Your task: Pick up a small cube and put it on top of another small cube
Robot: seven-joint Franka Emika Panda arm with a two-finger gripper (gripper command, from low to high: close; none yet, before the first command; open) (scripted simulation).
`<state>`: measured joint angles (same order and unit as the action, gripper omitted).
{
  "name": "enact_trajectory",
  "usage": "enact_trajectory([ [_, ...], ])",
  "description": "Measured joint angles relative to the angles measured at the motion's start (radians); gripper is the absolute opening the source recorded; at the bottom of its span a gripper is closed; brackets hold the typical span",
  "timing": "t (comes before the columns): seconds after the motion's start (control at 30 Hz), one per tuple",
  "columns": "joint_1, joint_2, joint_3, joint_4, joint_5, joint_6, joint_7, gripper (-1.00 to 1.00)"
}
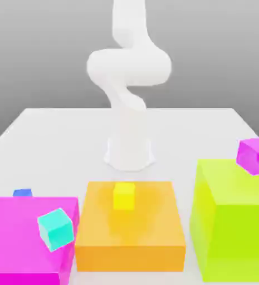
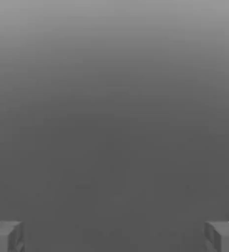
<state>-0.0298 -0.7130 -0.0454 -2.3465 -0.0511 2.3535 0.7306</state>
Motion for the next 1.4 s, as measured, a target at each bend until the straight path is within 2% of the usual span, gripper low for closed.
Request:
enact_trajectory([
  [0.3,-0.102,0.32,-0.242,-0.172,-0.136,0.198,-0.303,0.0],
  [0.5,-0.157,0.535,-0.425,-0.286,-0.111,0.336,-0.582,0.0],
  [0.6,-0.203,0.653,-0.491,-0.345,-0.015,0.407,-0.781,0.0],
  [0.67,-0.244,0.736,-0.498,-0.383,0.099,0.452,-0.948,0.0],
  [0.8,-0.382,0.895,-0.354,-0.39,0.347,0.545,-1.2,0.0],
  [0.9,-0.508,1.002,-0.201,-0.363,0.476,0.623,-1.304,0.0],
  [0.93,-0.549,1.034,-0.153,-0.354,0.504,0.649,-1.328,-1.0],
  [1.17,-0.559,1.042,-0.142,-0.352,0.513,0.652,-1.335,-1.0],
  [1.27,-0.483,0.958,-0.241,-0.376,0.409,0.591,-1.253,-1.0],
  [1.37,-0.433,0.848,-0.329,-0.405,0.24,0.518,-1.127,-1.0],
  [1.4,-0.44,0.83,-0.344,-0.41,0.224,0.502,-1.111,-1.0],
])
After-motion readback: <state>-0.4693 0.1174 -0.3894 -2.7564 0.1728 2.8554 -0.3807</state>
